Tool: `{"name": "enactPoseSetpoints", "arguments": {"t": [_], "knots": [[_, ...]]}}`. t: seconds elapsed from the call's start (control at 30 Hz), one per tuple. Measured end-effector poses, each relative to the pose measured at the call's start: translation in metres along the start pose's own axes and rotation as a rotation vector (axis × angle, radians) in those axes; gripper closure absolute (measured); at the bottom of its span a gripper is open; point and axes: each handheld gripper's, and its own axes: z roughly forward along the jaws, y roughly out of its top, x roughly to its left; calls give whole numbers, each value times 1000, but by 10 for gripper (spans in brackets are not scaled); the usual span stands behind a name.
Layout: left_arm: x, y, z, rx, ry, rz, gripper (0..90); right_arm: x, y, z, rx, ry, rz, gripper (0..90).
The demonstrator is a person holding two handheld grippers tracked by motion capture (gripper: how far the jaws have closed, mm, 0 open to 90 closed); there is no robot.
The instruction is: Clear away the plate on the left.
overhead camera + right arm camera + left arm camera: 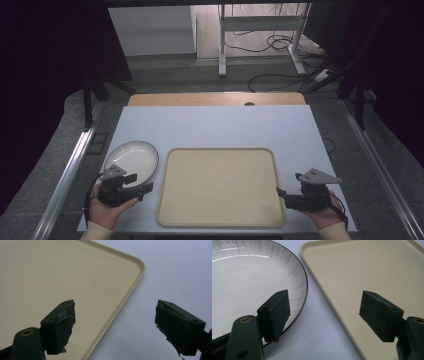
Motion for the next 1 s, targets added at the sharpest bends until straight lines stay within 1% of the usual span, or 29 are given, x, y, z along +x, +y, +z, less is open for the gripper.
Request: {"name": "enactPoseSetpoints", "arguments": {"t": [0.1, 0.2, 0.3, 0.5, 0.67, 0.77, 0.9, 1.0], "knots": [[2, -2, -2, 2, 6, -2, 242, 0, 1, 2, 1, 2, -2, 178], [3, -1, -4, -12, 6, -16, 242, 1, 2, 3, 8, 6, -10, 179], [2, 1, -6, -24, 3, -20, 241, 1, 2, 4, 7, 7, -10, 180], [2, 7, -7, -36, 20, -13, 240, 1, 2, 5, 18, 1, -14, 182], [3, 9, -6, -33, 35, -5, 241, 1, 4, 4, 11, 11, 19, 184], [5, 10, -7, -35, 41, -9, 240, 2, 4, 5, 19, 14, 21, 184], [9, 11, -9, -43, 49, -25, 239, 2, 4, 6, 20, 11, 14, 185], [10, 15, -11, -49, 54, -21, 240, 3, 4, 5, 18, 10, 9, 186]]}}
